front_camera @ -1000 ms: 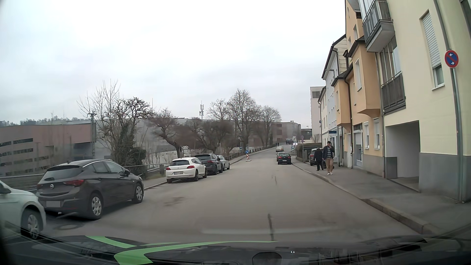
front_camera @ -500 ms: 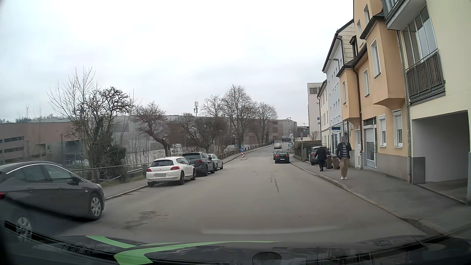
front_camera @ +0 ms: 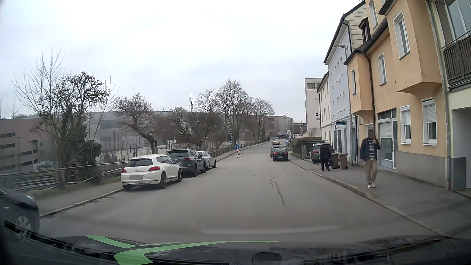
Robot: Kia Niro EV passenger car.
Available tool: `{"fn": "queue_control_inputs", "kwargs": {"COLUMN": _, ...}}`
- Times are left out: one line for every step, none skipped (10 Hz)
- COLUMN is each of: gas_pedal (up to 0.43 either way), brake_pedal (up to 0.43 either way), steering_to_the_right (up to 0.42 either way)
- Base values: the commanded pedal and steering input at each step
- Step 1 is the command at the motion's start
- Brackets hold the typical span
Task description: Follow the waypoints while adhering to traffic rules and regulations
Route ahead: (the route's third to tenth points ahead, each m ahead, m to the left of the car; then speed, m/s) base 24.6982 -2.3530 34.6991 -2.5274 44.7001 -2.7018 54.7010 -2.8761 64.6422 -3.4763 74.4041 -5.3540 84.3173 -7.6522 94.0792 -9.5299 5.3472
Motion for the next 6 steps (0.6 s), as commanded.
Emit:
{"fn": "queue_control_inputs", "kwargs": {"gas_pedal": 0.020, "brake_pedal": 0.000, "steering_to_the_right": 0.024}}
{"fn": "queue_control_inputs", "kwargs": {"gas_pedal": 0.020, "brake_pedal": 0.000, "steering_to_the_right": 0.024}}
{"fn": "queue_control_inputs", "kwargs": {"gas_pedal": 0.020, "brake_pedal": 0.000, "steering_to_the_right": 0.024}}
{"fn": "queue_control_inputs", "kwargs": {"gas_pedal": 0.020, "brake_pedal": 0.000, "steering_to_the_right": 0.022}}
{"fn": "queue_control_inputs", "kwargs": {"gas_pedal": 0.020, "brake_pedal": 0.000, "steering_to_the_right": 0.018}}
{"fn": "queue_control_inputs", "kwargs": {"gas_pedal": 0.020, "brake_pedal": 0.000, "steering_to_the_right": 0.014}}
